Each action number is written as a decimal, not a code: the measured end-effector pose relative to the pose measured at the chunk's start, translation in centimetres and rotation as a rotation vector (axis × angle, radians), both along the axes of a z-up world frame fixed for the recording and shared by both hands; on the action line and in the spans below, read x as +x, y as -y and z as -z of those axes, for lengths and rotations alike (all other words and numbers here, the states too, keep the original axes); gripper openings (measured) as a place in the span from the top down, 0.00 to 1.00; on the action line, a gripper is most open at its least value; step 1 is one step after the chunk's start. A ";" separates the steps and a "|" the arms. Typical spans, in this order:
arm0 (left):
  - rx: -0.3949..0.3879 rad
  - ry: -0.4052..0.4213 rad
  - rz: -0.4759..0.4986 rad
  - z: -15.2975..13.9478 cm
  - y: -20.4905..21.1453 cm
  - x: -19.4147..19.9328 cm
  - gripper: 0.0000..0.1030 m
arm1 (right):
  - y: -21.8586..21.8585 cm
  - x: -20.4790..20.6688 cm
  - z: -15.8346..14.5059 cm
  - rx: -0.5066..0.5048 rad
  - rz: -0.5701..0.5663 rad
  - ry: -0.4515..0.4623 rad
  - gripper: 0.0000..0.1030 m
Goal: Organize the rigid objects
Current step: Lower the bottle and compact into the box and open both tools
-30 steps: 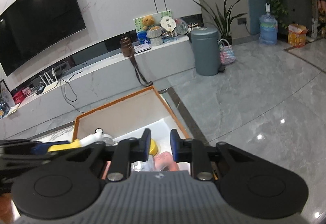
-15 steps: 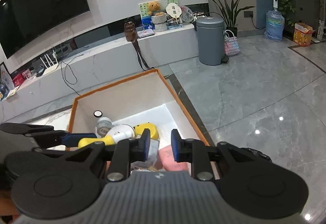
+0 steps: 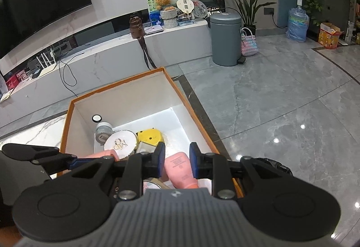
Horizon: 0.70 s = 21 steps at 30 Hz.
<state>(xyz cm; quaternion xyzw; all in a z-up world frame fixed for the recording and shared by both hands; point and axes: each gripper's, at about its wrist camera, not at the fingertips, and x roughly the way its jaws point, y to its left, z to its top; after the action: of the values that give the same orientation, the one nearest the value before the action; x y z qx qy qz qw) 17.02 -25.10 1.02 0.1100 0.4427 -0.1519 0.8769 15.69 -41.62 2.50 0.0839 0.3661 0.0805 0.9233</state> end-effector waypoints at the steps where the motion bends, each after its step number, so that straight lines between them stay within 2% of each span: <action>1: -0.007 0.005 0.001 -0.1 0.0 -0.1 0.30 | 0.0 0.0 0.0 -0.001 -0.001 0.001 0.77; 12: -0.109 0.056 -0.043 -2.5 -1.3 -0.8 0.14 | 0.2 -0.6 -0.6 -0.009 0.006 0.020 0.71; 21: -0.198 0.104 -0.117 -4.7 -3.7 -2.3 0.10 | 0.4 -1.4 -1.8 -0.025 0.035 0.060 0.62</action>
<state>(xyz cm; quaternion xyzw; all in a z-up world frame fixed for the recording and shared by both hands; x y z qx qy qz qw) 14.73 -21.41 5.69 0.0048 0.3849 -0.1376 0.9126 14.27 -42.03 4.35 0.0763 0.3376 0.0624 0.9361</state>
